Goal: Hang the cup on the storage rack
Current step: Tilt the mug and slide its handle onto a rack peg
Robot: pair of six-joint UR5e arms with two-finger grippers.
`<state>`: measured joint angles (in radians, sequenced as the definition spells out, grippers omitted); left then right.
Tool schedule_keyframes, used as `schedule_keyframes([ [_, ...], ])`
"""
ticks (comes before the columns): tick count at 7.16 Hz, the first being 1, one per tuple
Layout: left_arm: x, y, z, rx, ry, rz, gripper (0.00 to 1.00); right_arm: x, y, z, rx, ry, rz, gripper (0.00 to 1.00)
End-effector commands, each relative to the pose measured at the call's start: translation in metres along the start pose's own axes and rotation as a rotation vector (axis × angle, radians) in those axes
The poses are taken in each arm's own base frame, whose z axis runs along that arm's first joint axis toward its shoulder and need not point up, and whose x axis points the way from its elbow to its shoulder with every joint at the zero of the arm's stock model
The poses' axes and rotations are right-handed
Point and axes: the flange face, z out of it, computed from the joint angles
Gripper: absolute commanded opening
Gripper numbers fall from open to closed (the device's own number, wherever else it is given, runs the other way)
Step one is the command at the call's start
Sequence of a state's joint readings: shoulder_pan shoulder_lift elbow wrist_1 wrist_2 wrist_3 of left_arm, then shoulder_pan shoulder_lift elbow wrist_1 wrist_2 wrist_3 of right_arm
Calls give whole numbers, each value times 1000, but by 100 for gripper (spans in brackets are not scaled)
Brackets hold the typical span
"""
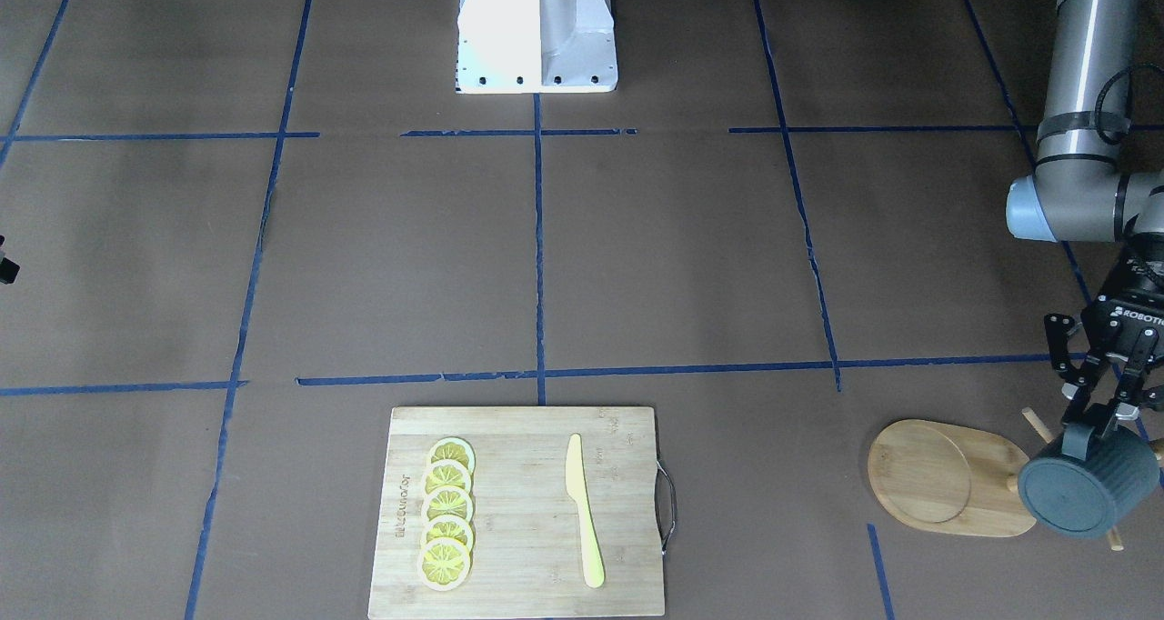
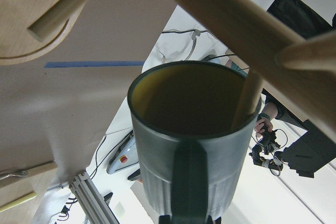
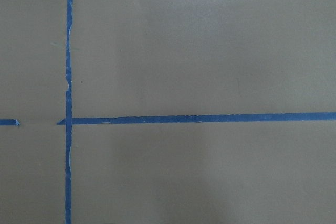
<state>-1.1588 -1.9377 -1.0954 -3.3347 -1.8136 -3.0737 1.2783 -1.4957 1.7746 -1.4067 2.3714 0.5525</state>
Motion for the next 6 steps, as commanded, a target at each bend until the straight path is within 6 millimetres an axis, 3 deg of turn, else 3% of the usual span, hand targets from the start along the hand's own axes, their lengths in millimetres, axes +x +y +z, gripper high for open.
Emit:
schedule_keyframes([
  [1, 0, -11, -10, 11, -15, 0, 9, 0, 0, 0, 0, 0, 1, 100],
  [2, 0, -11, -11, 10, -15, 1, 19, 0, 0, 0, 0, 0, 1, 100],
  [3, 0, -12, -11, 11, -15, 0, 98, -1, 0, 0, 1, -1, 0, 100],
  [6, 0, -4, -12, -7, -23, 31, 100, -2, 2, -2, 2, -2, -3, 100],
])
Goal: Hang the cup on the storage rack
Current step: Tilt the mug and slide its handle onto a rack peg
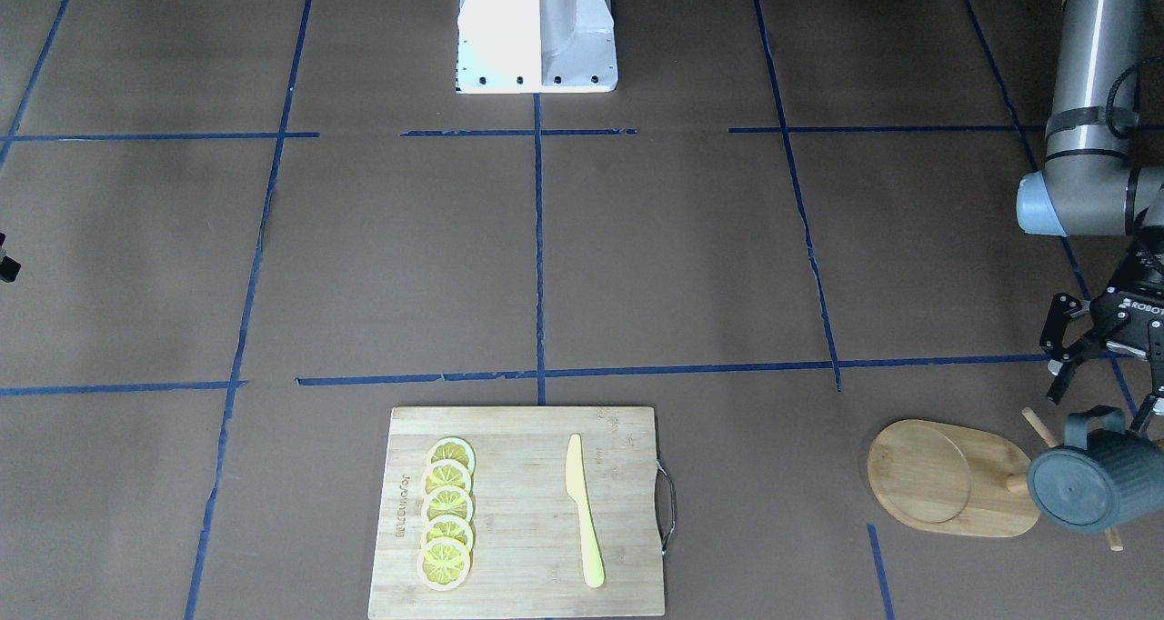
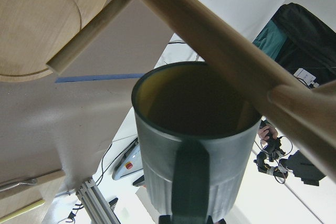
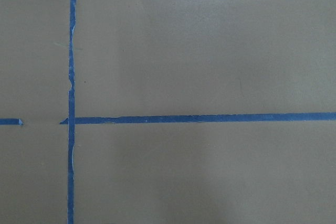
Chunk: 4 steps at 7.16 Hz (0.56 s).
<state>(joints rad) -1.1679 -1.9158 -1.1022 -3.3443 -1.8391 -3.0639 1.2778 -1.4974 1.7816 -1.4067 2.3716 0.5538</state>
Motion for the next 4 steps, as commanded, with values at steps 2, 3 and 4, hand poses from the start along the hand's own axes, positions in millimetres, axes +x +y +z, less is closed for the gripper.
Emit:
schedule_keyframes([
  [2, -7, 12, -17, -57, -79, 336, 100, 1, 0, 1, -1, 1, 1, 100],
  [3, -10, 16, -29, -74, -73, 464, 100, 0, 1, 1, -4, -3, 1, 100],
  [4, -15, 11, -42, -76, -69, 656, 100, -1, 0, 0, -3, -6, -1, 100],
])
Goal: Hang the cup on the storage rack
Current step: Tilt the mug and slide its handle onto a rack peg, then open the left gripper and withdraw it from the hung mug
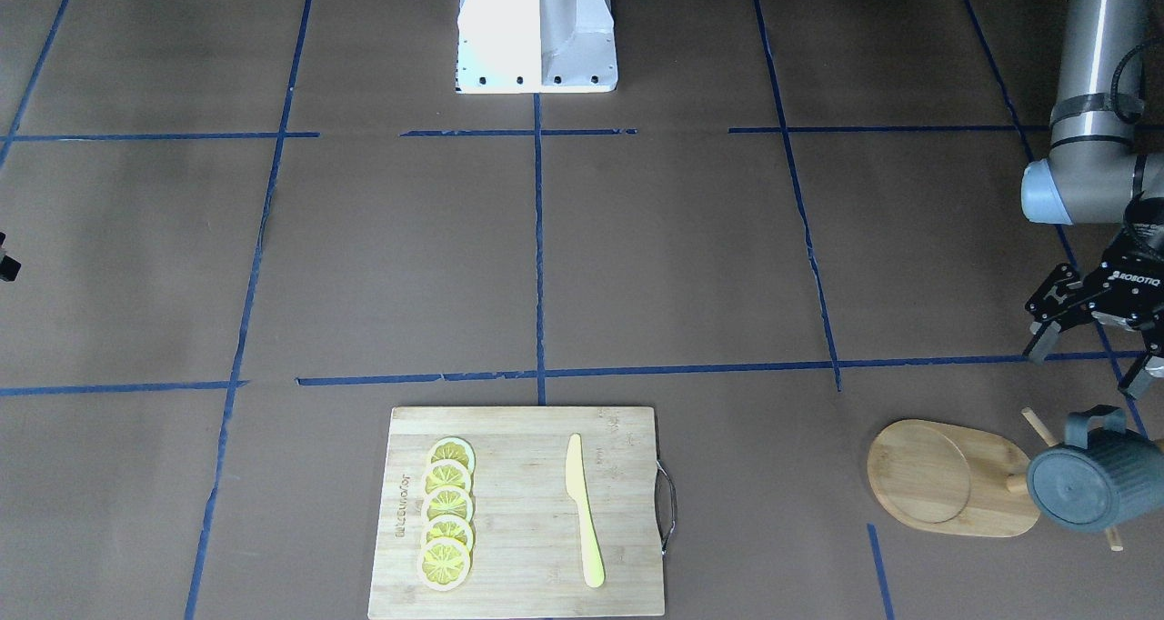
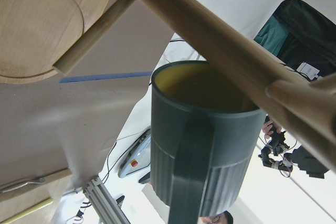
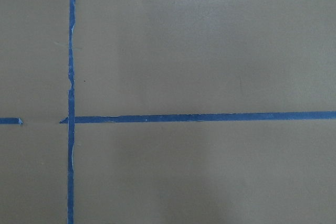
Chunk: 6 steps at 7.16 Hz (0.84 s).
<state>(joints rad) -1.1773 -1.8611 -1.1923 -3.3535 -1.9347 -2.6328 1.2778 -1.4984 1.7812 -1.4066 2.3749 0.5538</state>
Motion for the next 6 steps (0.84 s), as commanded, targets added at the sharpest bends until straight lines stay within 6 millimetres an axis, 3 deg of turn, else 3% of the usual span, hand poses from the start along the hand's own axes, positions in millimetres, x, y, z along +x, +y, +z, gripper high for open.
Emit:
schedule_keyframes([
  [1, -21, -11, -31, 20, -28, 480, 100, 0, -1, 0, 2, 1, -2, 100],
  [3, -57, -48, -64, 82, -131, 906, 100, -2, -1, -2, 3, -3, -13, 100],
  [5, -81, -94, -83, 161, -389, 1270, 100, 4, -1, -4, 6, 1, -15, 100],
  [6, -72, -117, -99, 194, -501, 1423, 100, 13, 1, -2, 0, 9, -44, 100],
])
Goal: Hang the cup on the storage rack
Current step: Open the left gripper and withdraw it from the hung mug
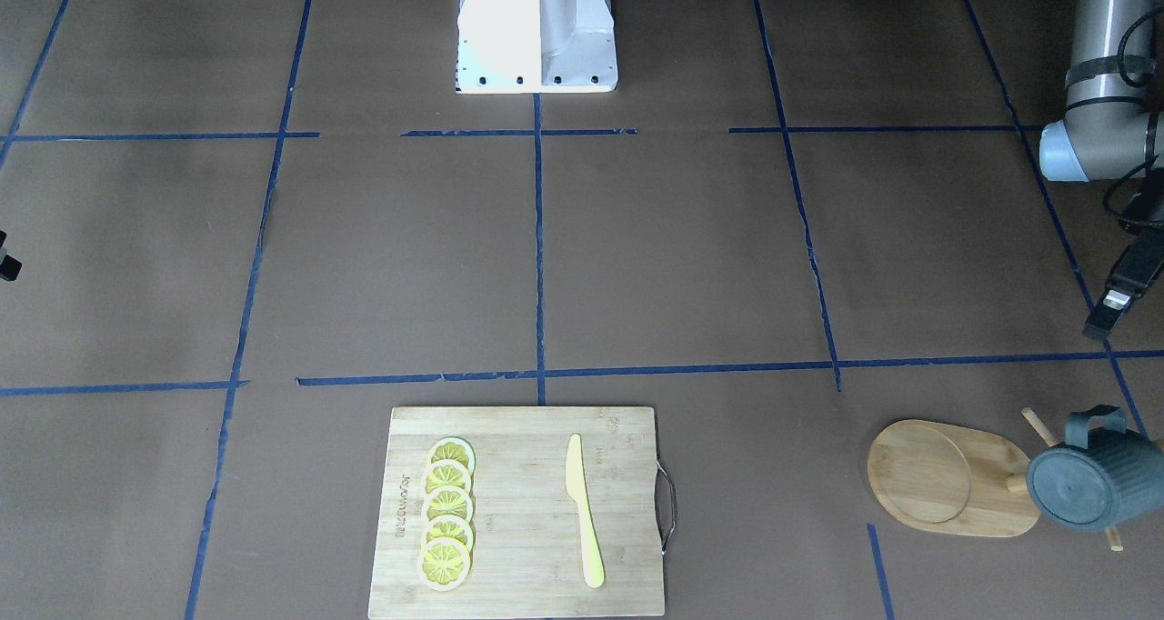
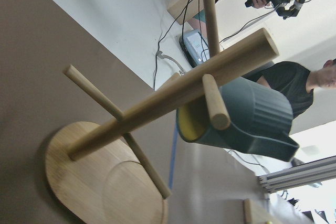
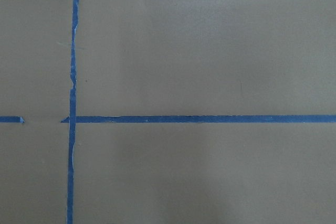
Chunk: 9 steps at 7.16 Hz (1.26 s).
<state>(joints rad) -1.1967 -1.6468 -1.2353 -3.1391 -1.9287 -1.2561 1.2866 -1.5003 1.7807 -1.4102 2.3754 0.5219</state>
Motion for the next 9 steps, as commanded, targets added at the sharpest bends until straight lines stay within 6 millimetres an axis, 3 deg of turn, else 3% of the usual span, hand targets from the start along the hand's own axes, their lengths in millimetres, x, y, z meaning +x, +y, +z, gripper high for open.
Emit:
schedule_keyframes([
  [1, -52, -17, -16, -39, -207, 292, 100, 27, 3, -5, 2, 18, -35, 100],
  [5, -114, -59, -43, -212, -475, 453, 100, 117, 18, -4, -20, 42, -120, 100],
  [7, -107, -86, -70, -362, -498, 388, 100, 156, 26, -20, -73, 59, -140, 100],
  [8, -93, -87, -82, -459, -457, 320, 100, 176, 33, -24, -136, 73, -169, 100],
  [9, -93, -73, -104, -570, -383, 239, 100, 193, 40, -20, -170, 70, -181, 100],
])
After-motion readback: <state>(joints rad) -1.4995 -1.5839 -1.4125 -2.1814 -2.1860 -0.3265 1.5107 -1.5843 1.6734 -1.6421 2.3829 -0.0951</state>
